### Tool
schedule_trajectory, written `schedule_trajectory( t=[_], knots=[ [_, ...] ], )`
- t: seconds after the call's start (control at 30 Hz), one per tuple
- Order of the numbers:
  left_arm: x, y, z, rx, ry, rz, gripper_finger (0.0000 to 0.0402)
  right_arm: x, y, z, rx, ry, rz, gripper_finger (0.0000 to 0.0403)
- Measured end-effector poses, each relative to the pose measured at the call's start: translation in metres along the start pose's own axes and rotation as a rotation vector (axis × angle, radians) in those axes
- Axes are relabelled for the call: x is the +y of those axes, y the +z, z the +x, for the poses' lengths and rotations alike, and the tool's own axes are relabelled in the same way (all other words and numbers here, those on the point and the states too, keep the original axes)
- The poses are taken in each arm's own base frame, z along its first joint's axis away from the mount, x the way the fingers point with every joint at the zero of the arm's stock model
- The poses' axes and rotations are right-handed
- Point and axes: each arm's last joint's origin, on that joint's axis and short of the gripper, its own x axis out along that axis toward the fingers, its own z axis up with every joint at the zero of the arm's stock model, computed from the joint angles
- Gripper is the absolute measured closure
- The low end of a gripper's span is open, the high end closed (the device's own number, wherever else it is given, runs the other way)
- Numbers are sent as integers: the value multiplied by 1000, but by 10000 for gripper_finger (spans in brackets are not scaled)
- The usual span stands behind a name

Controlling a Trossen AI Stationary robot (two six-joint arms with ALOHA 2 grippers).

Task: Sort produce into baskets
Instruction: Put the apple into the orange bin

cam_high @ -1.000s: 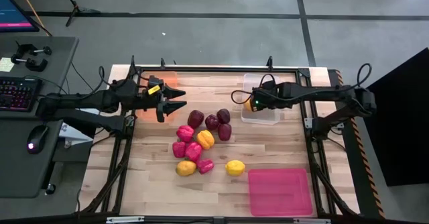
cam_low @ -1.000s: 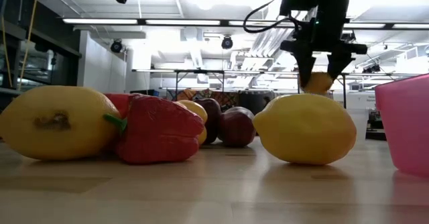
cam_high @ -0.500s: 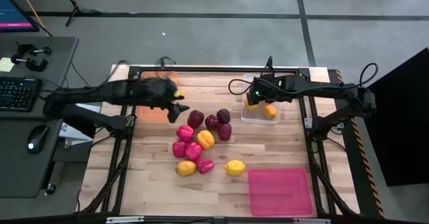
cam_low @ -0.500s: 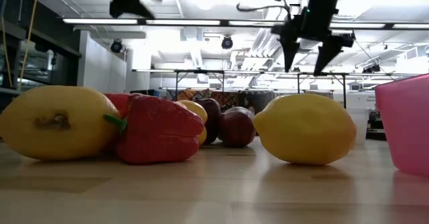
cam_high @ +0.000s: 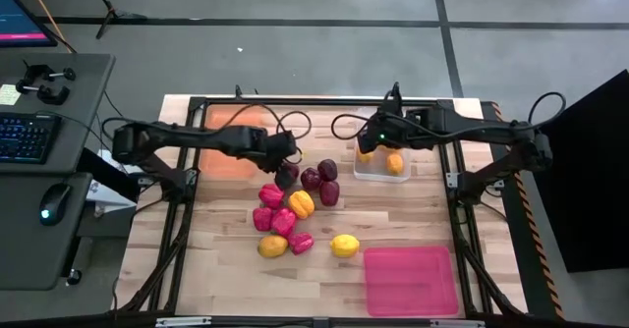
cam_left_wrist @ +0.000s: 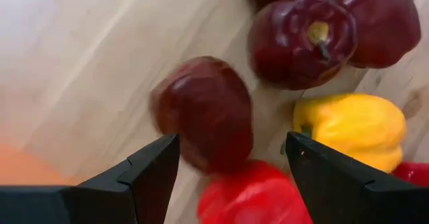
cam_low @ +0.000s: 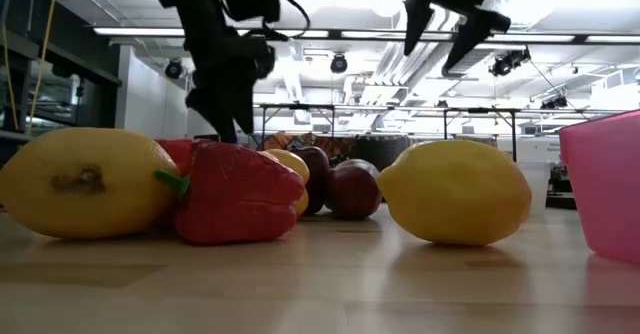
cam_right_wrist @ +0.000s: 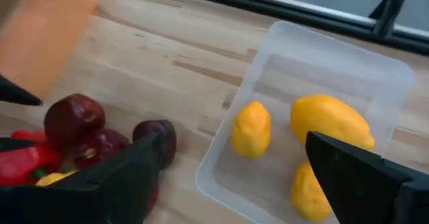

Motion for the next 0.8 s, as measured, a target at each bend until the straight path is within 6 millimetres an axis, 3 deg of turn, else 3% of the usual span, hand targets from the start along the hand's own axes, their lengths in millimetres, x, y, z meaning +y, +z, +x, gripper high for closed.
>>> schedule_trajectory(
  t=[0.43, 0.57, 0.8],
  knots=[
    [-1, 6, 52, 19, 167, -5, 140, 8, -14, -8, -18, 12, -35, 47],
    [-2, 8, 54, -5, 158, -7, 140, 10, -16, -10, -31, 10, -26, 47],
    [-3, 11, 41, -65, 127, 18, 140, 10, -16, -10, -38, 8, -23, 47]
  ],
)
